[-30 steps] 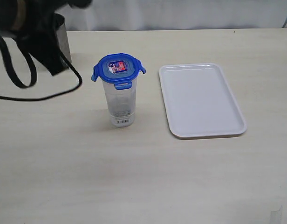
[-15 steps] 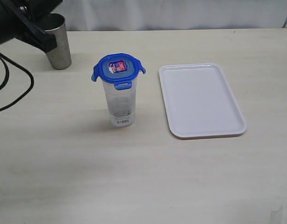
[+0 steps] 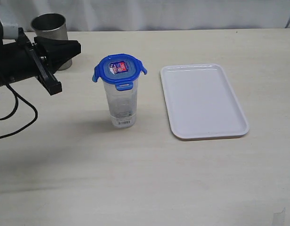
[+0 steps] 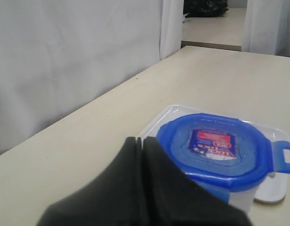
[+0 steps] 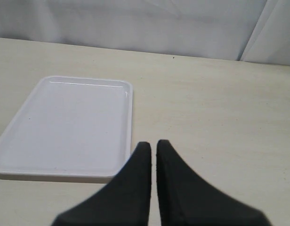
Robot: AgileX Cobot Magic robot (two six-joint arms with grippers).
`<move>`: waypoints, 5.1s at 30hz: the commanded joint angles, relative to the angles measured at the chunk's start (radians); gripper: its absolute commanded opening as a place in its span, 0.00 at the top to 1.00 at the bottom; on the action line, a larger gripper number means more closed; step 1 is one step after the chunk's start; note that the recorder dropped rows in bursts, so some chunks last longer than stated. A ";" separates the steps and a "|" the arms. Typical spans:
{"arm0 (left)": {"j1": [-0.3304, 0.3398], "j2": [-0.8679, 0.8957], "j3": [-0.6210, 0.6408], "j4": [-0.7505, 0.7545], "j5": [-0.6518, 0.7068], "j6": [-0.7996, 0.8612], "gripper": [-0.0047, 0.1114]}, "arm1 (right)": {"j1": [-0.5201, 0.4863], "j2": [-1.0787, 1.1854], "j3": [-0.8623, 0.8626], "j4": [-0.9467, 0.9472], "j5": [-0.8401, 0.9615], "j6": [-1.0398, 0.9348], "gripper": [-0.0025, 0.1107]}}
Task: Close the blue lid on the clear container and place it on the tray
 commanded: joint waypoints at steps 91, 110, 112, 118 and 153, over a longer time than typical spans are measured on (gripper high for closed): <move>0.000 0.412 0.057 -0.040 -0.126 0.278 0.19 | -0.001 0.900 -0.253 -0.359 -1.023 0.551 0.94; -0.188 0.496 -0.098 -0.068 -0.107 0.269 0.19 | -0.001 0.900 -0.253 -0.362 -1.019 0.551 0.94; -0.211 0.503 -0.120 -0.071 -0.102 0.269 0.19 | -0.001 0.900 -0.253 -0.362 -1.019 0.551 0.94; -0.221 0.517 -0.151 -0.106 -0.117 0.267 0.19 | -0.001 0.900 -0.253 -0.362 -1.019 0.551 0.94; -0.280 0.551 -0.219 -0.103 -0.123 0.221 0.24 | -0.001 0.900 -0.253 -0.362 -0.997 0.551 0.94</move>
